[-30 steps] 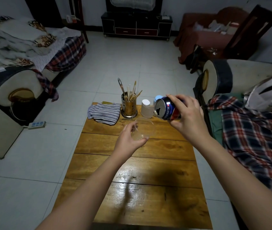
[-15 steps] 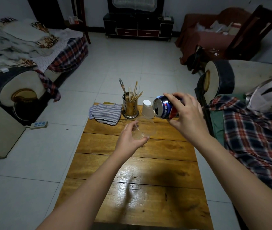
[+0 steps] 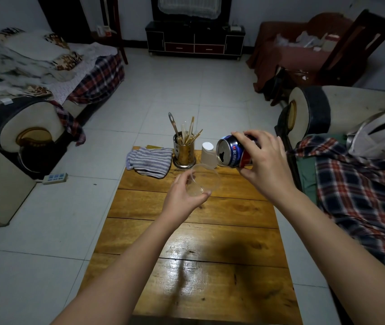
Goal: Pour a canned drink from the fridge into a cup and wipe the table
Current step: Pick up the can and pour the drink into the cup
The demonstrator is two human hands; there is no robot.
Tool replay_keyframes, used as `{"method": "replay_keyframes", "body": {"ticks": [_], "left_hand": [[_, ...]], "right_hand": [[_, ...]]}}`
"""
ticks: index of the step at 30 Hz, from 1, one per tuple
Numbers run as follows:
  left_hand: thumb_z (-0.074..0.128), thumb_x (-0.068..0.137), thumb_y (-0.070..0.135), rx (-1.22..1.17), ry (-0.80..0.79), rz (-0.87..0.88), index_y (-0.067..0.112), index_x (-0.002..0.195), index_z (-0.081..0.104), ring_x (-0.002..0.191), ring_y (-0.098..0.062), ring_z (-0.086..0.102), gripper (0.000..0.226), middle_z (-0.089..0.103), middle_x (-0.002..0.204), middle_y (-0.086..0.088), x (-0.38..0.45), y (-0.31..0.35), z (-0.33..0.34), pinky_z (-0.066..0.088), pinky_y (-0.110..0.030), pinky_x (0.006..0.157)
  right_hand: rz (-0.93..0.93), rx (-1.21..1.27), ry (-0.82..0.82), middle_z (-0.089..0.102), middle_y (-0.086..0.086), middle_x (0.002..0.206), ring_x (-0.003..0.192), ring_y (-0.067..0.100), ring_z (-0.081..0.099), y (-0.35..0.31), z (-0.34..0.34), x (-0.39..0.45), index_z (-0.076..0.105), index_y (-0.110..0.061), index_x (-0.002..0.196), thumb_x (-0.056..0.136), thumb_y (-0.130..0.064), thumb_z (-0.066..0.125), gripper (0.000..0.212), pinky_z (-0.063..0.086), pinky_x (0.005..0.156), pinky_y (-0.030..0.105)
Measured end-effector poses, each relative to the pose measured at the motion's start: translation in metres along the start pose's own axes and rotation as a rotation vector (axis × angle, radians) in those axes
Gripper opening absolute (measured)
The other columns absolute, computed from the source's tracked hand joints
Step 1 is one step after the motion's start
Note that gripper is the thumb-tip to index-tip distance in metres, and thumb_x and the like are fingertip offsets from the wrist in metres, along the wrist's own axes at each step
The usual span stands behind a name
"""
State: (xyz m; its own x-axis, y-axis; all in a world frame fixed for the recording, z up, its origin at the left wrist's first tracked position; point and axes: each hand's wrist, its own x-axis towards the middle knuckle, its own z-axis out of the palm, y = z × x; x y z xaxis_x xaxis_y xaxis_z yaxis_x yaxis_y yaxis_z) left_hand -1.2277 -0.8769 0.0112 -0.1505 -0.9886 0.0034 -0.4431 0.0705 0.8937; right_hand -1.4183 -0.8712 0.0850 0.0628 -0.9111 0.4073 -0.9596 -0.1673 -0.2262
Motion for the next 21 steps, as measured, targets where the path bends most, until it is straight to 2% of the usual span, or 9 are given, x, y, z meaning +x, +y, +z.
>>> {"method": "replay_keyframes", "body": {"ticks": [3, 15, 18, 21], "left_hand": [[0.075, 0.076, 0.022, -0.009, -0.01, -0.002, 0.014, 0.134, 0.044, 0.098, -0.004, 0.044, 0.066, 0.048, 0.126, -0.002, -0.0001, 0.0023, -0.0001, 0.039, 0.005, 0.053], [0.075, 0.074, 0.027, 0.018, 0.003, -0.012, 0.017, 0.134, 0.043, 0.104, -0.008, 0.045, 0.068, 0.049, 0.128, 0.001, 0.0029, 0.0002, -0.0005, 0.044, -0.002, 0.053], [0.075, 0.074, 0.03, 0.032, 0.008, -0.016, 0.02, 0.134, 0.043, 0.107, -0.008, 0.046, 0.069, 0.049, 0.128, 0.003, 0.0039, -0.0018, -0.0005, 0.042, -0.004, 0.059], [0.075, 0.073, 0.031, 0.026, 0.008, -0.017, 0.022, 0.132, 0.044, 0.11, -0.01, 0.047, 0.067, 0.05, 0.127, 0.003, 0.0049, -0.0022, 0.0005, 0.042, -0.014, 0.075]], "right_hand": [[-0.012, -0.017, 0.002, 0.046, 0.009, 0.131, 0.127, 0.029, 0.036, 0.0004, -0.0002, -0.0007, 0.038, -0.027, 0.138, 0.07, -0.012, 0.075, 0.079, 0.016, 0.109, 0.054], [-0.038, -0.05, 0.032, 0.048, 0.01, 0.129, 0.126, 0.031, 0.038, -0.0008, -0.0022, 0.0021, 0.041, -0.025, 0.136, 0.07, -0.011, 0.075, 0.075, 0.018, 0.108, 0.056], [-0.041, -0.055, 0.033, 0.048, 0.01, 0.13, 0.126, 0.03, 0.037, -0.0007, -0.0029, 0.0024, 0.042, -0.025, 0.136, 0.07, -0.011, 0.075, 0.075, 0.017, 0.109, 0.055], [-0.045, -0.053, 0.032, 0.048, 0.01, 0.13, 0.126, 0.031, 0.037, -0.0007, -0.0032, 0.0027, 0.041, -0.025, 0.136, 0.07, -0.011, 0.075, 0.076, 0.018, 0.108, 0.056]]}}
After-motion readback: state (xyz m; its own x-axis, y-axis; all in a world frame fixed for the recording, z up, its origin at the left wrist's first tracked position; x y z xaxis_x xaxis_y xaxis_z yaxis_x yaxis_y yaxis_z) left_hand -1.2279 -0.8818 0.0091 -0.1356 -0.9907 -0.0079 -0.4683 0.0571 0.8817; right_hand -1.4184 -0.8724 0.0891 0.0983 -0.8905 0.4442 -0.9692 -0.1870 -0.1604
